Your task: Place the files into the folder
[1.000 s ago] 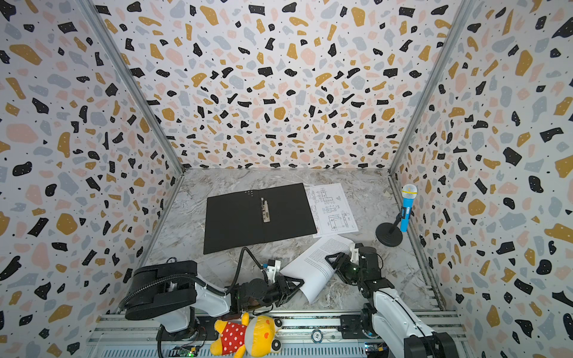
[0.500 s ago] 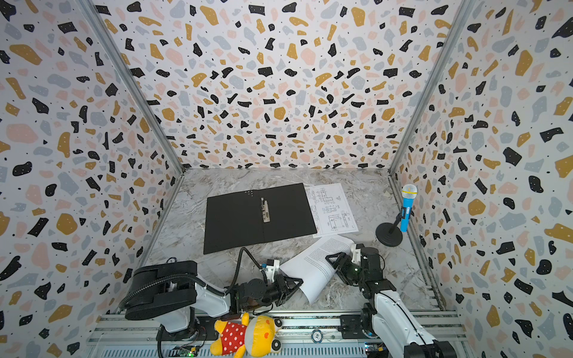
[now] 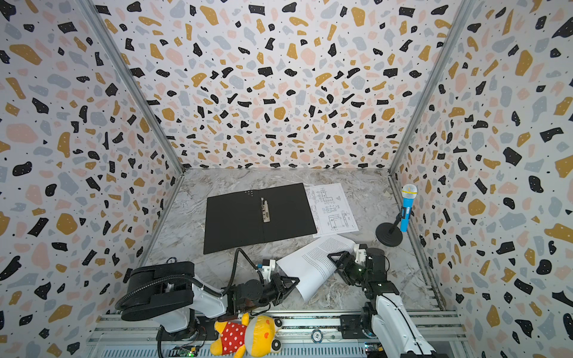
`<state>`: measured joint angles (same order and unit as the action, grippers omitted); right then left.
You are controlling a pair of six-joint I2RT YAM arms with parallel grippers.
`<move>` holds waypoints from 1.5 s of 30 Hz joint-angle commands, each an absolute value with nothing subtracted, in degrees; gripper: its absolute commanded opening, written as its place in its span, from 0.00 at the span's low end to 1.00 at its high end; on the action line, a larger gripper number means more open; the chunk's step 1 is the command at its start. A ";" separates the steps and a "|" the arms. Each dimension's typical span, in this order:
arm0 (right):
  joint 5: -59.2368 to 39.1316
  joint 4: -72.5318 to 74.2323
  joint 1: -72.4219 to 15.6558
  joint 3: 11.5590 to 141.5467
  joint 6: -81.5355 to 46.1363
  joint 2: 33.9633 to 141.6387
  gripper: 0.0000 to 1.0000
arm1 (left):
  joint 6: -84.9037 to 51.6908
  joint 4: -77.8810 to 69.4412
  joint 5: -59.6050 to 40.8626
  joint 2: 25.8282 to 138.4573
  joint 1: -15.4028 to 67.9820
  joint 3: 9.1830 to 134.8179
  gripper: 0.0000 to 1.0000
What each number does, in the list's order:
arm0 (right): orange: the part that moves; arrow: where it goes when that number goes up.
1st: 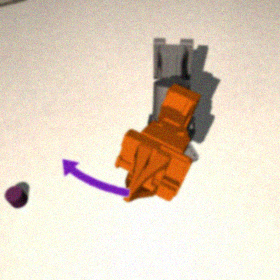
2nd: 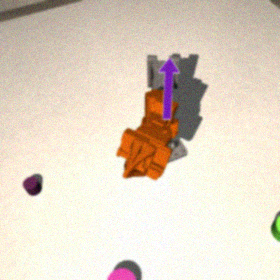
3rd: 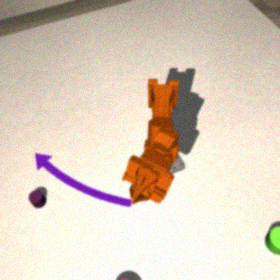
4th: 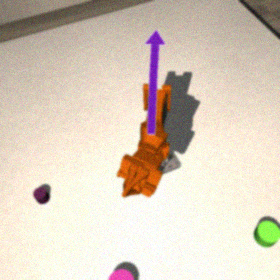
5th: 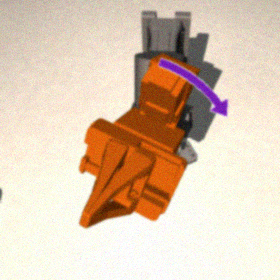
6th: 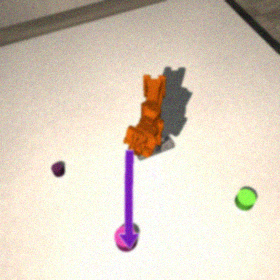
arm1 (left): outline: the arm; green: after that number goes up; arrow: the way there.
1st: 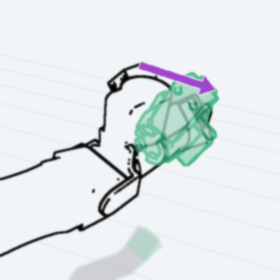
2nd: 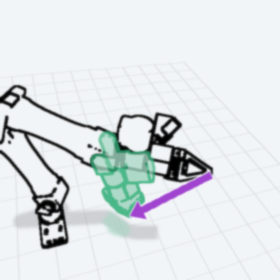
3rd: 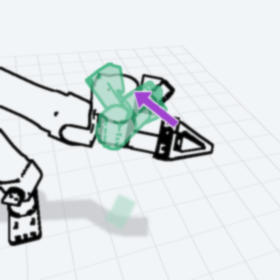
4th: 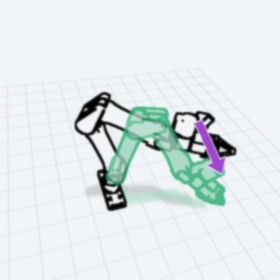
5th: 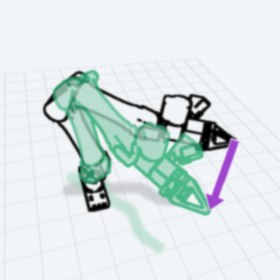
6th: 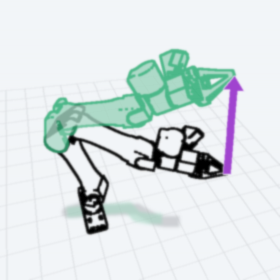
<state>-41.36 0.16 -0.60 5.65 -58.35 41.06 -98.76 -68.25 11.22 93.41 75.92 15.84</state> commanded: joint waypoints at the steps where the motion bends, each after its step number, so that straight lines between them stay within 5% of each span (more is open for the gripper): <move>1: -43.00 -2.74 0.36 6.69 -56.92 39.46 0.80 | -98.96 -70.05 13.01 91.90 76.29 15.59 0.08; 17: -46.47 -10.20 4.48 13.30 -55.65 32.80 0.89 | -89.36 -48.10 15.70 76.81 76.18 27.95 0.07; 25: -50.02 -2.89 4.53 20.73 -54.99 40.12 0.95 | -79.19 -34.94 12.77 70.64 66.27 35.42 0.06; 40: -49.19 3.32 4.48 32.72 -52.19 54.07 0.97 | -57.49 -17.77 -6.36 89.95 42.37 73.47 0.05; 45: -48.96 4.66 4.52 33.50 -50.37 57.23 0.97 | -54.71 -21.27 -7.35 94.32 40.08 76.39 0.05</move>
